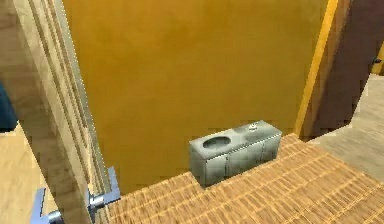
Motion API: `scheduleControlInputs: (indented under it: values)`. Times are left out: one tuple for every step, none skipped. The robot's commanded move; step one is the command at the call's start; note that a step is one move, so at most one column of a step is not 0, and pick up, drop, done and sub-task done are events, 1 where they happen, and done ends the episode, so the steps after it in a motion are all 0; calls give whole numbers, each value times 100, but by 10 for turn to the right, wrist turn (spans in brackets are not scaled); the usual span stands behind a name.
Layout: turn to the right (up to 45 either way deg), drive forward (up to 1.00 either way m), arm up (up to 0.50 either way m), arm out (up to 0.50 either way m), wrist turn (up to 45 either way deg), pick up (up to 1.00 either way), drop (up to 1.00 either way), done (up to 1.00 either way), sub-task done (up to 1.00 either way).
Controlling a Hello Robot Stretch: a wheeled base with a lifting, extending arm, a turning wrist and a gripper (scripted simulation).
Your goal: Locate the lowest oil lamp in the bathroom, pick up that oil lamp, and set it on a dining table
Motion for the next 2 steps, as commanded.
scheduleControlInputs:
  values:
    - [0, 20, 0, 0, 0, 0, 0, 0, 0]
    - [300, 0, 0, 0, 0, 0, 0, 0, 0]
